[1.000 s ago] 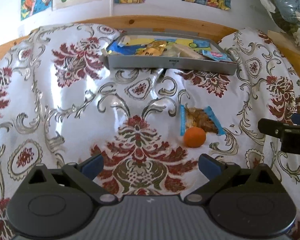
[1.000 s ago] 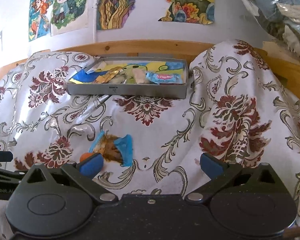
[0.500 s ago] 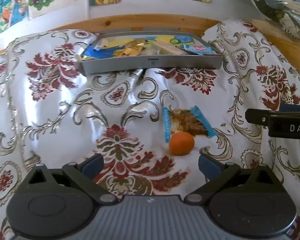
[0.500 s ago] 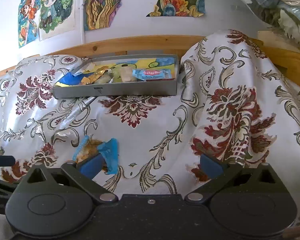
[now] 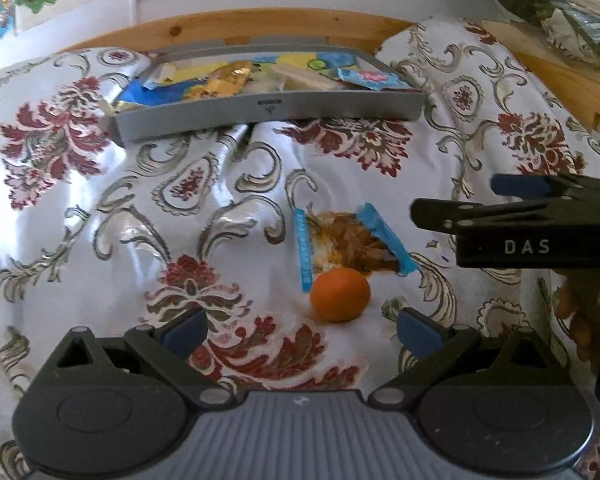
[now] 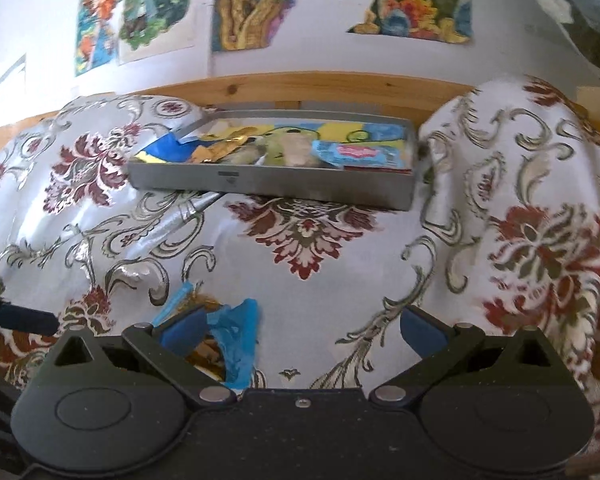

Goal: Organize snacks
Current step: 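Lift both tools away from the tray and move back over the orange, then grasp the orange with the left tool while the right tool grasps the clear dried-meat pack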

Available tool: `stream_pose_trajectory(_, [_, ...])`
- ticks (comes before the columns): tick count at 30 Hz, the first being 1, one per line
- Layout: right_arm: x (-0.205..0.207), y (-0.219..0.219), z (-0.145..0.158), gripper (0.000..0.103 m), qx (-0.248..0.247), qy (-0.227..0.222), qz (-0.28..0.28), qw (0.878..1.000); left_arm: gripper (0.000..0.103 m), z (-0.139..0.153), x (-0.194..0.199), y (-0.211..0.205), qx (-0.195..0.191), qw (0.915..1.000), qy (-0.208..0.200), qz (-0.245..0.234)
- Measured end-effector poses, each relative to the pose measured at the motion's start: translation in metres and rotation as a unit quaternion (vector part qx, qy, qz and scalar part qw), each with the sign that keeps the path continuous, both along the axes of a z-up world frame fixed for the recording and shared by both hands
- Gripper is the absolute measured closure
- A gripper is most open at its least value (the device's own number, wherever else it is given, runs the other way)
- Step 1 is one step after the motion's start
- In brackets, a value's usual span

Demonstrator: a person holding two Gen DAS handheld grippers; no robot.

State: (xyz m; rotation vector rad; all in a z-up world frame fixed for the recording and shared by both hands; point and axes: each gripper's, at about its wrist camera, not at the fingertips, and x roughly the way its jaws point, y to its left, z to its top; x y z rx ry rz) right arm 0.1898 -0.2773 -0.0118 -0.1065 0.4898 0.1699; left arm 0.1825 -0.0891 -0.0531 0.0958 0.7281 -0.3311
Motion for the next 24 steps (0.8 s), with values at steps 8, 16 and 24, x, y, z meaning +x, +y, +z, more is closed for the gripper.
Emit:
stream_pose_trajectory(8, [0.015, -0.008, -0.007, 0.001, -0.029, 0.002, -0.013, 0.999, 0.009, -0.010, 0.018, -0.004, -0.002, 0.9994, 0.022, -0.025])
stream_pose_trajectory(16, [0.022, -0.010, -0.011, 0.001, -0.051, 0.003, -0.018, 0.999, 0.029, -0.013, 0.032, -0.003, -0.018, 0.9987, 0.029, -0.038])
stream_pose_trajectory(24, [0.021, -0.002, -0.017, 0.001, -0.060, 0.010, 0.001, 0.998, 0.064, -0.016, 0.030, -0.008, -0.009, 0.9978, 0.012, -0.065])
